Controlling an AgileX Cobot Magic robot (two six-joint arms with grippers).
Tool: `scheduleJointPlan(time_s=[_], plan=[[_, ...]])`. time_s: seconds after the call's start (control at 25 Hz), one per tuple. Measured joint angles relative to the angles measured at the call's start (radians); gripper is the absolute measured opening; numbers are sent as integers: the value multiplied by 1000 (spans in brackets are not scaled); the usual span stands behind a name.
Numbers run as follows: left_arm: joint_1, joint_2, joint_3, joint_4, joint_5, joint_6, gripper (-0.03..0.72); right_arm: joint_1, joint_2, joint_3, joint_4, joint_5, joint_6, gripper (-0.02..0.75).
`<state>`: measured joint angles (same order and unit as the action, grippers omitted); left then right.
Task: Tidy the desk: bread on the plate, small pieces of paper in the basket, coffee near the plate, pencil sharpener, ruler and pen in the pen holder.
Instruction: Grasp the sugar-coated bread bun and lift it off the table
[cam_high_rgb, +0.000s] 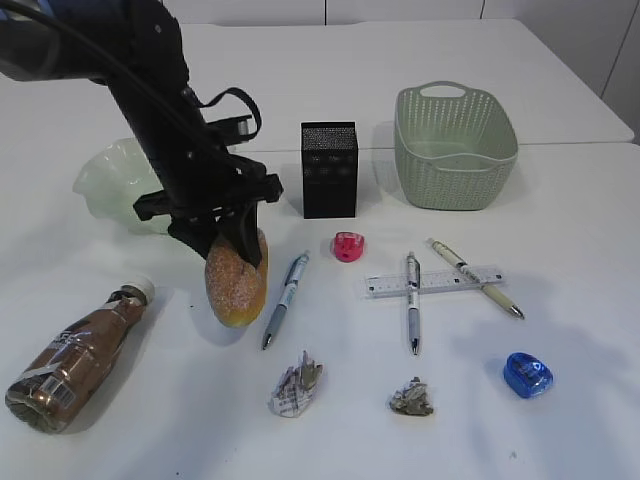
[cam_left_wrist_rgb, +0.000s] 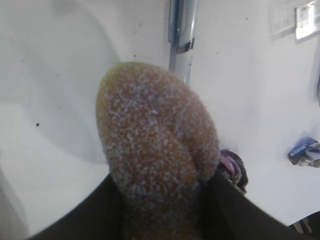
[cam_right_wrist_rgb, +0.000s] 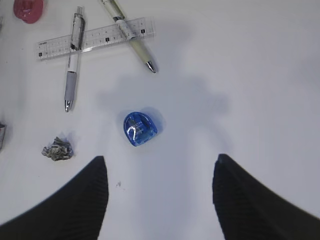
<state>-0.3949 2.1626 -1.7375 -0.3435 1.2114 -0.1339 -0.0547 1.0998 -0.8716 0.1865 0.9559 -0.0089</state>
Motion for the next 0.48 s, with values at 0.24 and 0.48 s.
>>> scheduleJointPlan(time_s=[0.24, 0.48], plan=[[0, -96, 0, -7, 0, 0, 256, 0, 0, 0, 0, 0, 0, 512], [0, -166, -106, 26, 13, 0, 256, 0, 0, 0, 2, 0, 0, 512]])
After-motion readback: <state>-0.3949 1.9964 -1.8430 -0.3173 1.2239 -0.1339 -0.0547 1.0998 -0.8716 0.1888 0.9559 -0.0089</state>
